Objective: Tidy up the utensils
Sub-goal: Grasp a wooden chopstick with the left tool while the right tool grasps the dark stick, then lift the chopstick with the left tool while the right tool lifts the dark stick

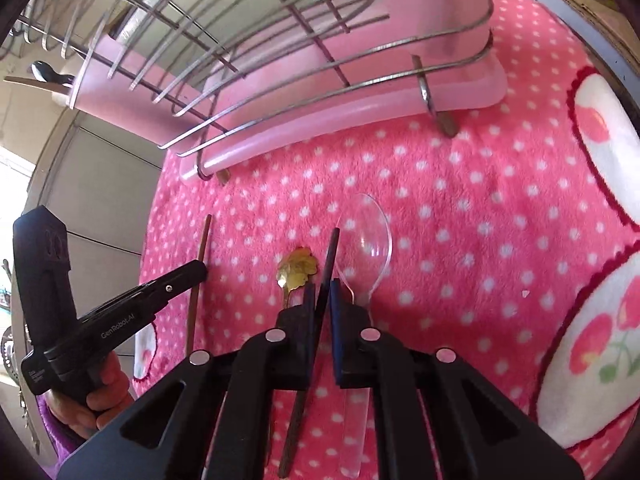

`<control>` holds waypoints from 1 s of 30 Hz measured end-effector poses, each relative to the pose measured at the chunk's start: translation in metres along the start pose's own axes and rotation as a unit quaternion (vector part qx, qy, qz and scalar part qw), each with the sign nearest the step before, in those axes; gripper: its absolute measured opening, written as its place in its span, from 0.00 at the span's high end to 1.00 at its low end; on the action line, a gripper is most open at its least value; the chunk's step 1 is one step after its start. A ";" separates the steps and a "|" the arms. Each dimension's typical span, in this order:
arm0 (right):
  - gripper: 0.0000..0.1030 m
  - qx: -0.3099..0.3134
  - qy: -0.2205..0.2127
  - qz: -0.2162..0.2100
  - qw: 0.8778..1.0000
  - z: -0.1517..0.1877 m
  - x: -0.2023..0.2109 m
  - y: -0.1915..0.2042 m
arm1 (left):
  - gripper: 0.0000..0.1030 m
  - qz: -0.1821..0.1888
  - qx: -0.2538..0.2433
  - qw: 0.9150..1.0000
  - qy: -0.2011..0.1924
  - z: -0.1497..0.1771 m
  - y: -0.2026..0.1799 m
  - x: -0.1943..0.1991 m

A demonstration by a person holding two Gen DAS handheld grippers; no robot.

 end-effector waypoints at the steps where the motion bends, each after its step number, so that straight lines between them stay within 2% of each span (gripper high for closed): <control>1: 0.93 0.001 -0.006 -0.006 1.000 0.002 0.008 -0.002 | 0.95 0.004 0.003 1.000 -0.006 0.000 0.001 0.004; 5: 0.94 0.016 -0.040 -0.024 0.999 0.007 0.037 -0.003 | 0.95 0.027 0.012 0.999 -0.044 -0.001 0.012 0.035; 9: 0.94 0.038 -0.085 -0.025 0.995 0.011 0.068 0.000 | 0.95 0.046 0.022 0.994 -0.092 0.000 0.016 0.067; 17: 0.95 0.076 -0.158 -0.008 0.984 0.011 0.117 0.015 | 0.95 0.056 0.021 0.979 -0.194 0.008 0.017 0.123; 30: 0.95 0.113 -0.239 0.052 0.963 0.017 0.158 0.020 | 0.95 0.058 0.009 0.963 -0.263 0.020 0.009 0.162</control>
Point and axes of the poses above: each gripper's, at about its wrist camera, not at the fingertips, and x roughly against the way its jaws point, y to its left, z to its underside, the point moved 2 cm from there along -x, roughly the way its jaws point, and after that the axes turned 5 degrees about -z, right-handed, at the moved point
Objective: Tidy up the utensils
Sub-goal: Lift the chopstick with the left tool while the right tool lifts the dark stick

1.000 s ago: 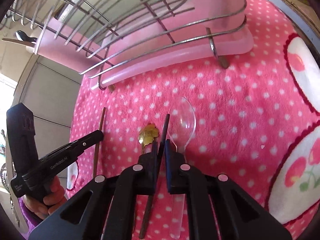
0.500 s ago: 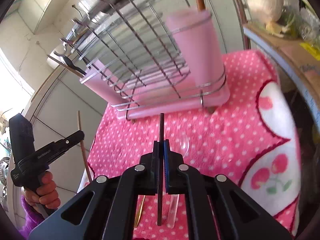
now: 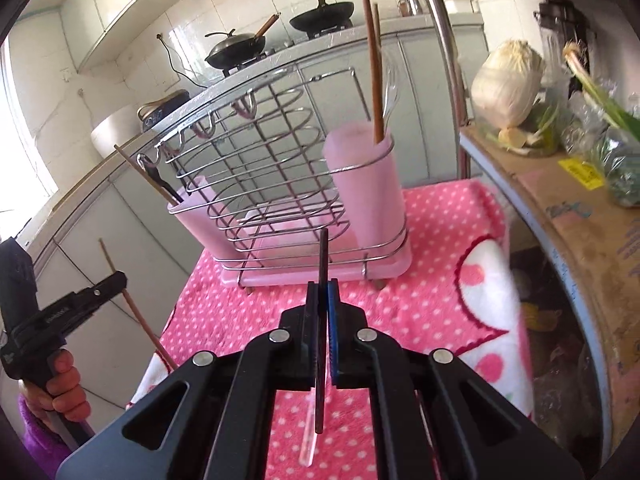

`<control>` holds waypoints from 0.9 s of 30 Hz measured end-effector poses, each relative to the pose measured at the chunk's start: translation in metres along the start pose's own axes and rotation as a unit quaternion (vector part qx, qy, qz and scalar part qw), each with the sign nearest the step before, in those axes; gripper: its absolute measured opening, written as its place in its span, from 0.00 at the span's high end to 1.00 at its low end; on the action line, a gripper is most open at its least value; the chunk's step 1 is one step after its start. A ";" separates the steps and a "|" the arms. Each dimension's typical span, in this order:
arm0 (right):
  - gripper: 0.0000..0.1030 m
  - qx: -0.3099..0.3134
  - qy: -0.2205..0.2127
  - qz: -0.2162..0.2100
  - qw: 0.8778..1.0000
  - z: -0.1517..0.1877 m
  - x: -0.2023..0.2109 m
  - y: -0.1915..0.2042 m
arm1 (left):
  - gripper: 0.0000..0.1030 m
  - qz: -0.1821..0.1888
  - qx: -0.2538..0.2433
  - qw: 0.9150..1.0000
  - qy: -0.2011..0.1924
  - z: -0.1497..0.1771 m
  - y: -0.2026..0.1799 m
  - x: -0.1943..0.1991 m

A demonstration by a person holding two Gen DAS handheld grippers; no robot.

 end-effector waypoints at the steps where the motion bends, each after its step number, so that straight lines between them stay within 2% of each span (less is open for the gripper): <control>1: 0.95 0.005 -0.005 0.005 1.000 0.000 0.001 0.000 | 0.95 -0.001 -0.005 1.000 -0.007 -0.001 -0.002 0.003; 10: 0.95 0.054 -0.023 0.041 0.997 0.016 0.000 0.001 | 0.95 -0.005 -0.026 1.000 -0.015 0.003 -0.011 0.002; 17: 0.95 0.092 -0.028 0.048 0.994 0.026 0.001 0.006 | 0.95 0.000 -0.032 0.999 -0.018 0.001 -0.016 0.003; 22: 0.95 0.089 -0.039 0.034 0.995 0.014 0.010 0.009 | 0.95 0.009 -0.027 0.999 -0.028 -0.011 -0.018 0.010; 27: 0.95 0.089 -0.078 0.015 0.993 -0.018 0.035 0.016 | 0.95 0.015 -0.034 0.998 -0.053 -0.036 -0.021 0.029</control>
Point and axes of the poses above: each gripper's, at about its wrist camera, not at the fingertips, and x roughly against the way its jaws point, y to its left, z to its underside, the point moved 2 cm from there along -x, roughly the way its jaws point, and after that the axes turned 5 degrees about -z, right-handed, at the moved point
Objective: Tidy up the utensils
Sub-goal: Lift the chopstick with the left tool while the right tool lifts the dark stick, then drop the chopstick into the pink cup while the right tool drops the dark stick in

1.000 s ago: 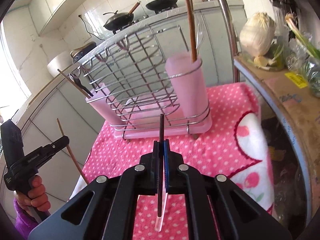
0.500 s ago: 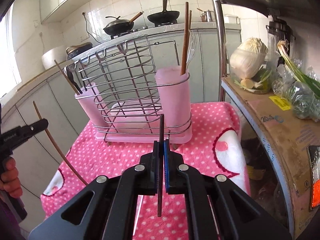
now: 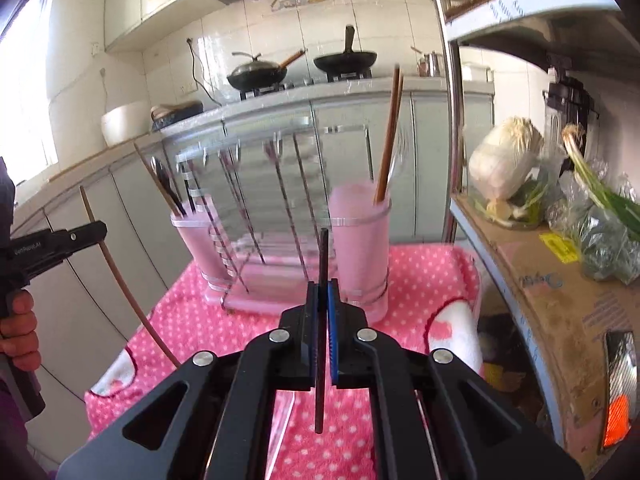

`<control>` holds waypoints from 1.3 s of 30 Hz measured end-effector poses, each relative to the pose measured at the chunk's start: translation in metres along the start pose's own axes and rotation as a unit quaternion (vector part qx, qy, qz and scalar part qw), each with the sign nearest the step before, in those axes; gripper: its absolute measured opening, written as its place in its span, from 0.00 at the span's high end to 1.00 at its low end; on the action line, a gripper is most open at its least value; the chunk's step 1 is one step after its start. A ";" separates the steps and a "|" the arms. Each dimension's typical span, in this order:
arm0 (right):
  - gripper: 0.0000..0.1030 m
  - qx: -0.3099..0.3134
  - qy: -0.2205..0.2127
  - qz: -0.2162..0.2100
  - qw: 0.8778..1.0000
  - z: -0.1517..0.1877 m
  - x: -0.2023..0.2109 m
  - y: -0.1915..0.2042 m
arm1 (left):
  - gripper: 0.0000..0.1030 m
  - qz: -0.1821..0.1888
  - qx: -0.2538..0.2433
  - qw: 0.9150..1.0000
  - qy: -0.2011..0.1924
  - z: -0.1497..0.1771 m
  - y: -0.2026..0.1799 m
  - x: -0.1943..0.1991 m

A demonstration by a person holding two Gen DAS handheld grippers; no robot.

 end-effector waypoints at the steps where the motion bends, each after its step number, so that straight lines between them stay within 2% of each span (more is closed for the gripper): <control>1: 0.95 -0.002 -0.012 -0.004 1.000 -0.011 0.005 -0.001 | 0.95 0.002 -0.001 1.000 -0.007 -0.007 -0.001 0.004; 9: 0.95 -0.007 -0.076 -0.023 0.997 -0.076 0.021 -0.009 | 0.95 0.004 -0.018 0.997 -0.073 -0.070 -0.015 0.031; 15: 0.95 0.003 -0.115 -0.013 0.993 -0.113 0.021 -0.015 | 0.95 -0.014 -0.033 0.992 -0.124 -0.116 -0.027 0.038; 21: 0.95 0.020 -0.136 0.005 0.990 -0.134 0.013 -0.016 | 0.95 -0.034 -0.043 0.986 -0.157 -0.142 -0.033 0.027; 25: 0.95 0.026 -0.138 0.016 0.990 -0.137 0.000 -0.019 | 0.95 -0.051 -0.055 0.985 -0.156 -0.143 -0.033 0.006; 29: 0.95 0.037 -0.132 0.028 0.990 -0.136 -0.015 -0.017 | 0.95 -0.057 -0.055 0.988 -0.134 -0.137 -0.028 -0.020; 39: 0.95 0.034 -0.114 0.045 0.992 -0.123 -0.040 -0.021 | 0.95 -0.037 -0.030 0.996 -0.073 -0.098 -0.009 -0.061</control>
Point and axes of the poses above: each gripper's, at about its wrist camera, not at the fingertips, and x roughly against the way its jaws point, y to its left, z to its underside, the point moved 2 cm from there along -x, roughly the way its jaws point, and after that the axes turned 5 degrees about -z, right-handed, at the moved point
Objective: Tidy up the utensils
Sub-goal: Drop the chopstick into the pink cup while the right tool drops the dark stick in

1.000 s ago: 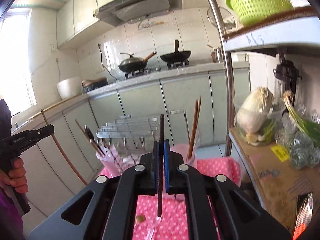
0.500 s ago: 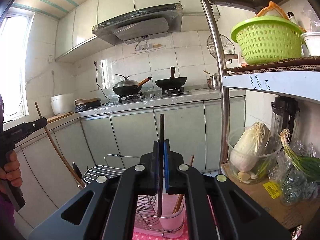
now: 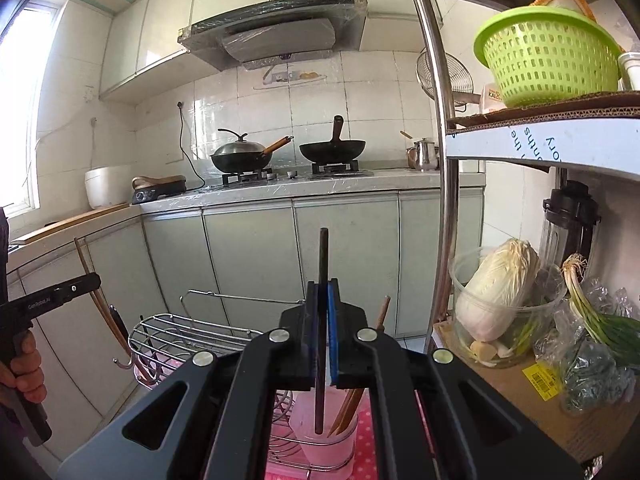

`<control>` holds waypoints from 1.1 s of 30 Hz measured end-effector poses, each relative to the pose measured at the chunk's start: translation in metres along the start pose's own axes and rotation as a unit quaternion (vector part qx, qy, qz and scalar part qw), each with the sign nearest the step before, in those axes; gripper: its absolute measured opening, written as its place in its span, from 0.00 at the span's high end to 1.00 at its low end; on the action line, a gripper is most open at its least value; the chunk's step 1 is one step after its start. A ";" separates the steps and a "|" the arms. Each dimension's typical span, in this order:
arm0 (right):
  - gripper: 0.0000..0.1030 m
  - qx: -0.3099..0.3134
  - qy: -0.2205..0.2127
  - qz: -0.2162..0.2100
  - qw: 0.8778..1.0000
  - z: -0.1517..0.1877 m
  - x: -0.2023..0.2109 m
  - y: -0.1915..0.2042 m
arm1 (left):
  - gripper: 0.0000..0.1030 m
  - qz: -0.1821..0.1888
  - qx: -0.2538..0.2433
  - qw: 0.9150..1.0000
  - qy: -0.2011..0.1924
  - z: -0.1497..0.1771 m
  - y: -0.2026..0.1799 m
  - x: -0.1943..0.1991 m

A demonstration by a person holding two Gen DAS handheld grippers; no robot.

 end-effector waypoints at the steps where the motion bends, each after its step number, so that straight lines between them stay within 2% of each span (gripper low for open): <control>1: 0.95 -0.002 0.007 0.002 1.000 0.003 -0.002 0.000 | 0.95 0.004 0.002 1.000 0.004 0.004 0.001 -0.002; 13: 0.95 -0.058 0.063 0.032 0.996 0.053 -0.002 0.005 | 0.94 0.041 0.012 0.998 0.039 0.040 0.019 -0.022; 18: 0.95 -0.091 0.096 0.069 0.989 0.070 -0.006 -0.007 | 0.94 0.056 0.012 0.997 0.042 0.039 0.022 -0.026; 24: 0.95 -0.103 0.109 0.081 0.985 0.065 -0.019 -0.013 | 0.94 0.069 0.020 0.996 0.045 0.035 0.030 -0.028; 33: 0.95 -0.054 0.122 0.072 0.988 0.043 -0.056 -0.005 | 0.94 0.069 0.034 0.996 0.047 0.028 0.034 -0.035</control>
Point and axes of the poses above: each gripper's, at about its wrist camera, not at the fingertips, and x roughly against the way its jaws point, y to its left, z to its underside, the point moved 2 cm from there along -x, roughly the way its jaws point, and after that the axes turned 5 degrees about -z, right-handed, at the moved point
